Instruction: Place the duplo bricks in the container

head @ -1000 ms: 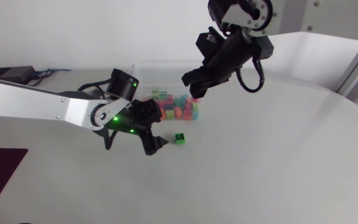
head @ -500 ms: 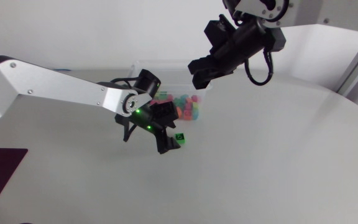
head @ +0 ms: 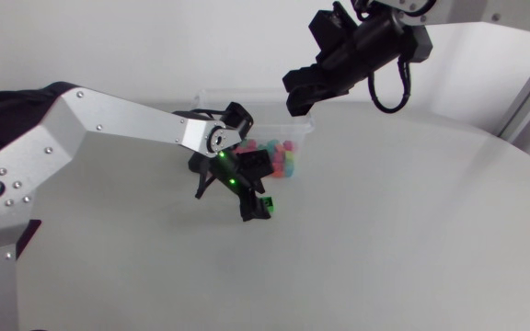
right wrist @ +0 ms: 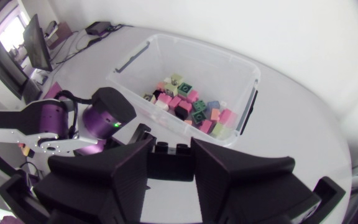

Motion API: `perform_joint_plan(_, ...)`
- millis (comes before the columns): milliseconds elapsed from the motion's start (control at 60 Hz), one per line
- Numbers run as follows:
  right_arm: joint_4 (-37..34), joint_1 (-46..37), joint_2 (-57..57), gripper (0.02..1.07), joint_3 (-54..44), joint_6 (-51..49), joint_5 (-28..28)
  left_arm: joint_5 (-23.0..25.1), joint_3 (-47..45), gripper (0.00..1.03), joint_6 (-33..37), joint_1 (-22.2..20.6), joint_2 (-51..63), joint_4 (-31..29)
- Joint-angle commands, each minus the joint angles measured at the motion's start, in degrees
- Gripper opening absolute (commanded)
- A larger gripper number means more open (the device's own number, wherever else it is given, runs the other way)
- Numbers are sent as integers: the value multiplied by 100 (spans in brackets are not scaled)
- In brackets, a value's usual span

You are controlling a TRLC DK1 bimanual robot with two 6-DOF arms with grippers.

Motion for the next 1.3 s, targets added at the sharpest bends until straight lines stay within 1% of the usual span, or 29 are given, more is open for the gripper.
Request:
perform_joint_plan(0, -18, -13, -53, 19, 181, -84, -41, -104, 269, 88, 165, -28, 189, -175)
perform_joint_plan(233, -53, -4, -71, 19, 189, -84, -41, -332, 559, 87, 165, -36, 330, -641)
perform_joint_plan(417, -105, -4, -115, 19, 198, -84, -41, -789, 770, 84, 183, -142, 541, -940)
perform_joint_plan(500, -123, -4, -133, 19, 207, -75, -41, -798, 866, 82, 183, -151, 585, -1010)
perform_joint_plan(633, -158, -4, -141, 19, 198, -75, -41, -798, 1051, 76, 139, -186, 690, -1133)
perform_joint_plan(800, -176, 5, -176, 19, 172, -75, -41, -789, 1244, 70, 130, -186, 822, -1230)
perform_joint_plan(833, -185, 5, -176, 19, 163, -75, -41, -789, 1280, 68, 130, -195, 840, -1238)
perform_joint_plan(900, -193, 5, -176, 19, 172, -75, -41, -780, 1324, 61, 121, -203, 901, -1247)
perform_joint_plan(950, -202, 5, -176, 19, 198, -75, -33, -780, 1350, 59, 103, -221, 919, -1256)
perform_joint_plan(1017, -246, 5, -176, 19, 277, -75, -33, -780, 1394, 46, 77, -256, 971, -1256)
perform_joint_plan(1050, -246, 5, -176, 19, 321, -75, -33, -780, 1403, 33, 68, -291, 1024, -1247)
perform_joint_plan(1067, -246, 5, -176, 19, 330, -75, -41, -780, 1403, 32, 60, -300, 1042, -1256)
perform_joint_plan(1200, -202, -39, -45, 19, 550, -84, -41, -780, 1359, 29, 51, -300, 1042, -1318)
perform_joint_plan(1283, -114, -66, 105, 19, 664, -75, -41, -772, 1183, 29, 42, -256, 884, -1318)
